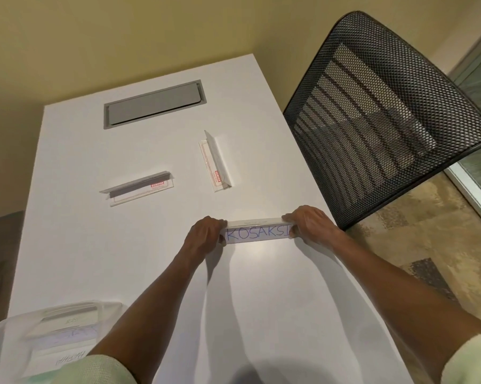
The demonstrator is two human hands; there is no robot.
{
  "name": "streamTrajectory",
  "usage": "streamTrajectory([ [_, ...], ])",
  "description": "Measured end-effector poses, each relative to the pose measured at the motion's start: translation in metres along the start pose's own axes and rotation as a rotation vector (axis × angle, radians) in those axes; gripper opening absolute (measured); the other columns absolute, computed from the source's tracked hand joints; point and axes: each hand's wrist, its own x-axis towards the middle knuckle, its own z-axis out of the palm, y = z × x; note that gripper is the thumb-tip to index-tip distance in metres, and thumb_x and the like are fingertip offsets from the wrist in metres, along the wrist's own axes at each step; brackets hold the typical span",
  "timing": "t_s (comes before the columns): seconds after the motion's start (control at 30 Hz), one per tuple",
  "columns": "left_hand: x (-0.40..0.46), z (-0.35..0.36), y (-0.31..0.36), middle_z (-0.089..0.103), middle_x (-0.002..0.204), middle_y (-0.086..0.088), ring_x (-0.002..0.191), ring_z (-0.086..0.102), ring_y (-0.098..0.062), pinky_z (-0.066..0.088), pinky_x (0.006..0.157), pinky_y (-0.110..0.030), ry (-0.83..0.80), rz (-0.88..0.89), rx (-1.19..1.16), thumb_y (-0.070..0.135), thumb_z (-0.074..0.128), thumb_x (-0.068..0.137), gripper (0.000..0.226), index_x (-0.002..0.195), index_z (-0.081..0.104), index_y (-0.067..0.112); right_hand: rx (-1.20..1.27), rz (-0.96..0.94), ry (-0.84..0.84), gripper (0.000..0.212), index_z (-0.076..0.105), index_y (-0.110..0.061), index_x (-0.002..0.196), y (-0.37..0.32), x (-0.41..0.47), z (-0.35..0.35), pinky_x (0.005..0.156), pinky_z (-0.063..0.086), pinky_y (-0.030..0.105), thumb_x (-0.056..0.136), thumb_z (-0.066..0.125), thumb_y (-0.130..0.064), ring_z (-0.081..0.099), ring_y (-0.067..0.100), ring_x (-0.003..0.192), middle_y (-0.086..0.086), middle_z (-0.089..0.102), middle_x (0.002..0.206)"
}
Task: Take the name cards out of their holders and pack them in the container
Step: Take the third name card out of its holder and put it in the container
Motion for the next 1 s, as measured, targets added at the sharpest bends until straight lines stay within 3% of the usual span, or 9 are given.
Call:
streamTrajectory([
  [0.1,-0.001,-0.003,0.003,0.074,0.086,-0.005,0.088,0.064,-0.026,0.053,0.081,-0.037,-0.021,-0.021,-0.042,0.026,0.043,0.082,0.032,0.096,0.070,0.016,-0.037,-0.019,0.013,0.043,0.058,-0.017,0.131,0.001,-0.003,0.000,0.081,0.036,0.027,0.088,0.062,-0.019,0.057,0.025,0.106,0.008,0.066,0.117],
  [0.17,-0.002,-0.004,0.004,0.074,0.086,-0.006,0.088,0.064,-0.028,0.053,0.081,-0.038,-0.031,-0.026,-0.063,0.027,0.040,0.077,0.038,0.097,0.070,0.015,-0.026,0.003,0.019,0.034,0.065,-0.018,0.120,-0.001,-0.003,-0.001,0.072,0.032,0.026,0.087,0.061,-0.019,0.057,0.025,0.093,0.010,0.069,0.108],
  [0.23,-0.003,-0.004,0.004,0.073,0.089,-0.009,0.088,0.064,-0.030,0.053,0.080,-0.038,-0.021,-0.022,-0.053,0.022,0.048,0.081,0.029,0.098,0.069,0.014,-0.018,0.021,0.016,0.026,0.068,-0.017,0.109,-0.002,-0.002,-0.002,0.069,0.029,0.024,0.085,0.060,-0.020,0.058,0.027,0.087,0.012,0.070,0.098],
  [0.3,-0.005,-0.004,0.004,0.072,0.097,-0.013,0.092,0.063,-0.032,0.053,0.082,-0.037,0.014,-0.021,-0.046,0.015,0.055,0.084,0.025,0.106,0.069,0.014,-0.017,0.025,0.009,0.031,0.068,-0.018,0.114,-0.005,-0.004,-0.003,0.069,0.034,0.025,0.084,0.061,-0.020,0.062,0.029,0.094,0.012,0.072,0.097],
  [0.4,-0.011,-0.005,0.002,0.068,0.108,-0.018,0.102,0.061,-0.033,0.050,0.088,-0.035,0.053,-0.017,-0.046,0.012,0.058,0.087,0.033,0.119,0.067,0.014,-0.008,0.032,0.010,0.039,0.065,-0.019,0.122,-0.011,-0.008,-0.007,0.080,0.047,0.031,0.084,0.061,-0.022,0.062,0.028,0.103,0.011,0.072,0.106],
  [0.57,-0.019,-0.019,0.001,0.064,0.122,-0.018,0.112,0.059,-0.031,0.046,0.095,-0.031,0.051,0.002,-0.037,0.016,0.063,0.090,0.043,0.133,0.058,0.015,-0.004,0.070,-0.014,0.043,0.061,-0.024,0.128,-0.023,-0.015,-0.020,0.094,0.045,0.032,0.086,0.063,-0.027,0.056,0.024,0.117,0.007,0.066,0.124],
  [0.67,-0.029,-0.032,0.003,0.065,0.121,-0.018,0.112,0.059,-0.032,0.045,0.095,-0.031,0.061,0.010,-0.036,0.017,0.065,0.089,0.041,0.130,0.061,0.014,-0.017,0.067,-0.006,0.042,0.061,-0.025,0.129,-0.033,-0.021,-0.029,0.097,0.044,0.033,0.087,0.065,-0.030,0.054,0.023,0.120,0.004,0.065,0.127],
  [0.93,-0.065,-0.068,0.004,0.076,0.096,-0.009,0.094,0.065,-0.030,0.051,0.082,-0.032,0.104,0.056,-0.030,0.008,0.062,0.081,0.027,0.104,0.074,0.014,-0.064,0.053,0.052,0.044,0.061,-0.026,0.128,-0.068,-0.045,-0.052,0.095,0.046,0.034,0.085,0.068,-0.031,0.054,0.022,0.121,0.001,0.065,0.126],
  [1.0,-0.074,-0.077,0.003,0.075,0.100,-0.012,0.098,0.064,-0.031,0.051,0.085,-0.034,0.129,0.071,-0.013,0.011,0.067,0.081,0.028,0.108,0.073,0.013,-0.073,0.054,0.070,0.043,0.061,-0.026,0.127,-0.078,-0.051,-0.058,0.093,0.047,0.035,0.085,0.068,-0.032,0.055,0.022,0.120,0.001,0.066,0.125],
])
